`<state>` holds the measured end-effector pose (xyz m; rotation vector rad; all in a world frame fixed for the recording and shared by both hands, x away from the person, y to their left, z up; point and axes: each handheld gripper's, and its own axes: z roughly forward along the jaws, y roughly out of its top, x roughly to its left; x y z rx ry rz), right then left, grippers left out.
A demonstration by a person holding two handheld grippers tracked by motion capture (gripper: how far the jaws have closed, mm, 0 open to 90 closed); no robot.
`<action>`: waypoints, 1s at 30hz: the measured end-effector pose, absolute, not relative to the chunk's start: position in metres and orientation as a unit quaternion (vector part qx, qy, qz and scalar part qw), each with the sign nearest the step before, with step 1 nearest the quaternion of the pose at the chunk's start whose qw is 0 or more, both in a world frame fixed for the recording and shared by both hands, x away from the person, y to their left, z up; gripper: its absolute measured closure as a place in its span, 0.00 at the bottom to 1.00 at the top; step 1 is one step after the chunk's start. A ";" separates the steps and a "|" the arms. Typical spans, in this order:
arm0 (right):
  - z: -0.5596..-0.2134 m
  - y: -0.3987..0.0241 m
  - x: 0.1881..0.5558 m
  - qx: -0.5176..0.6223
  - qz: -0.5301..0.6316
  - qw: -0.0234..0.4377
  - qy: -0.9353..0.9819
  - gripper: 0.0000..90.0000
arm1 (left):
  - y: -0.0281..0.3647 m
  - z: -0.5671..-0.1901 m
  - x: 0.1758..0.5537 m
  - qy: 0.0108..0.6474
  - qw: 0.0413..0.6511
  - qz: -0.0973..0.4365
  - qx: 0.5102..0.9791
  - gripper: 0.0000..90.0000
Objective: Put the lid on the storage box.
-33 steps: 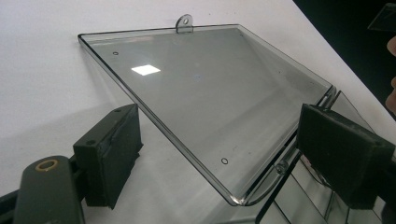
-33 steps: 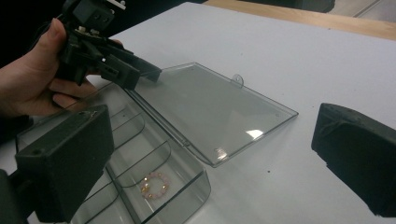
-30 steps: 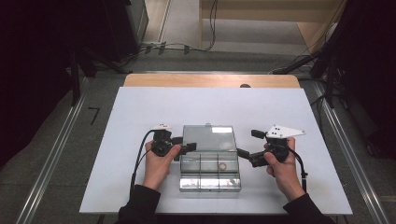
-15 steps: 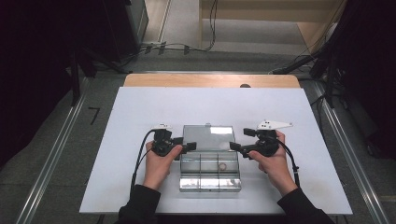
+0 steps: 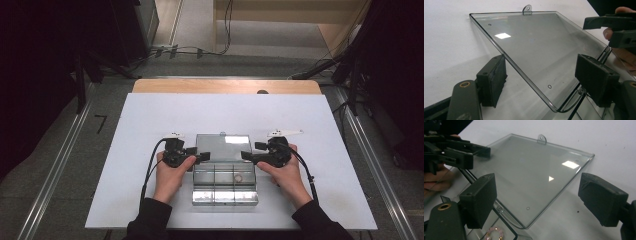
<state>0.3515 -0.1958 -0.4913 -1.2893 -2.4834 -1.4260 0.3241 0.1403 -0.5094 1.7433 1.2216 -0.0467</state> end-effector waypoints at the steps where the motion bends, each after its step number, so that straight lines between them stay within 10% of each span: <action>1: -0.493 -0.195 0.352 -0.414 -0.451 0.003 -0.791 0.16 | 0.140 -0.510 0.324 0.502 0.485 -0.020 0.716 0.27; 30: -0.501 -0.195 0.353 -0.432 -0.462 0.044 -0.773 0.45 | 0.142 -0.503 0.322 0.498 0.494 -0.004 0.713 0.46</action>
